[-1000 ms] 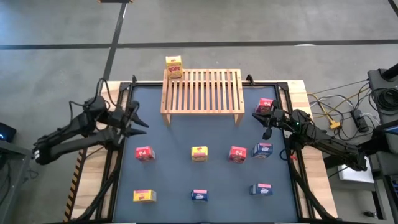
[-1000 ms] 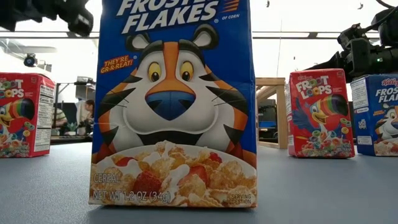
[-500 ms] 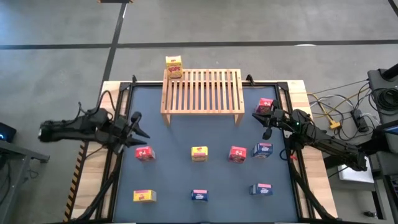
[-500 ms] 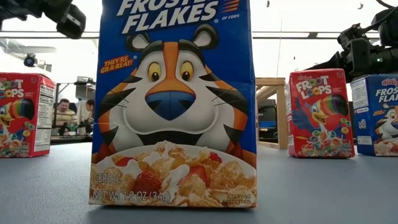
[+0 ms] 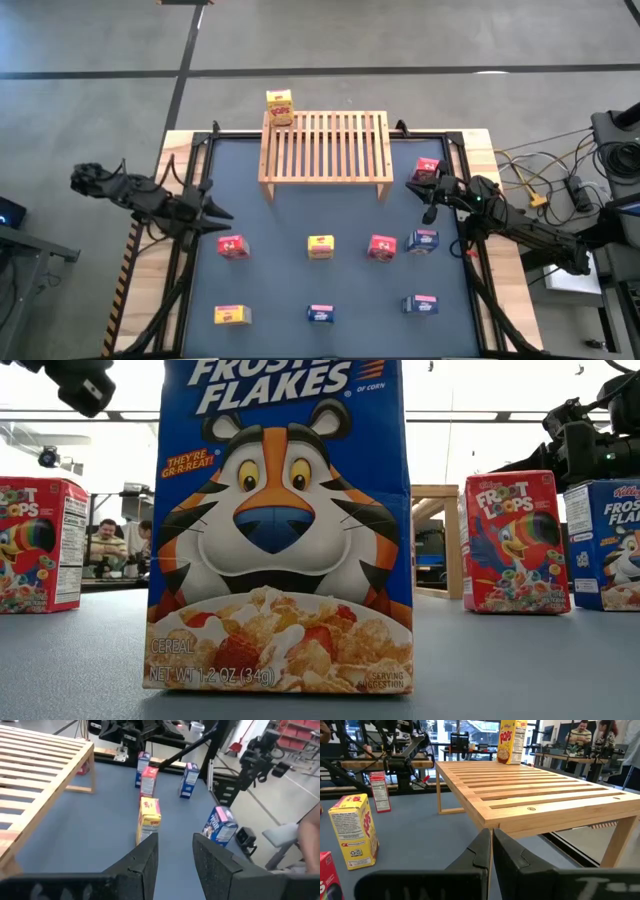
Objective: Stack cereal on shelf
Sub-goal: Put the bottom yellow cereal box on the shelf aligned with the other yellow cereal box
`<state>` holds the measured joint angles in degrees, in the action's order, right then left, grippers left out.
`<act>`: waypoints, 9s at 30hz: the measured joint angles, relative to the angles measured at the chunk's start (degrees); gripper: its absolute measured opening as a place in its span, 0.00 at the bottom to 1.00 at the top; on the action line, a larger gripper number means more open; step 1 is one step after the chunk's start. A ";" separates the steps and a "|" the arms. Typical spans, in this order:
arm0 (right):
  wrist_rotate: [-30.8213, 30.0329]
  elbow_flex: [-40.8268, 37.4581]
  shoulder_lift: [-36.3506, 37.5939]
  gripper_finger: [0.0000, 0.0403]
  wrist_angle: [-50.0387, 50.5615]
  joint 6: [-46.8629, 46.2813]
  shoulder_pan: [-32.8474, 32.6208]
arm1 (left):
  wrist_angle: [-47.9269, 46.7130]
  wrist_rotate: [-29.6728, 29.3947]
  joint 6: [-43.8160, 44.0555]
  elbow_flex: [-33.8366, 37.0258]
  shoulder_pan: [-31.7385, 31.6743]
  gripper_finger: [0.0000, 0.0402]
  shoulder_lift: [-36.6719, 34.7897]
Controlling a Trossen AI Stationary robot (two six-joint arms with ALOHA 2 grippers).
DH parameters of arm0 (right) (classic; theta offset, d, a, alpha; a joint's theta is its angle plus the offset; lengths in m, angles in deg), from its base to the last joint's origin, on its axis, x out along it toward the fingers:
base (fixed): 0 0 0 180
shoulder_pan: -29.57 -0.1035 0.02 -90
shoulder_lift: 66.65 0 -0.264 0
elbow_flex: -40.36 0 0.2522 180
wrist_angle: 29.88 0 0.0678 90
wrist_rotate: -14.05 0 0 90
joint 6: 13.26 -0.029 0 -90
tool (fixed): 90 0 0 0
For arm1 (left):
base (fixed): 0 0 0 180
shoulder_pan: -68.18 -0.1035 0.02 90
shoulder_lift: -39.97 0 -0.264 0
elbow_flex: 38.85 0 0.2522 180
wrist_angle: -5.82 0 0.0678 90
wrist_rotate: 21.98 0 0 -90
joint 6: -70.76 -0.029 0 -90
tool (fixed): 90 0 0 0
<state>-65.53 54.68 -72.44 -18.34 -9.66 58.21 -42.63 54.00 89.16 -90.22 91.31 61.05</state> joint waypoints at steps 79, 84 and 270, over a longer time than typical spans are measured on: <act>0.00 0.00 0.00 0.02 0.00 0.00 -0.02 | -28.00 10.60 17.23 -22.00 0.95 0.62 21.55; 0.00 0.00 0.00 0.02 0.00 0.00 -0.02 | -28.02 12.12 21.05 -21.98 5.88 0.62 25.75; -0.02 0.01 0.00 0.02 0.00 0.00 -0.01 | -5.30 -31.43 5.32 -16.19 25.72 0.42 30.47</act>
<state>-65.55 54.69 -72.44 -18.34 -9.66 58.20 -47.93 22.57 94.48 -106.41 117.04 91.52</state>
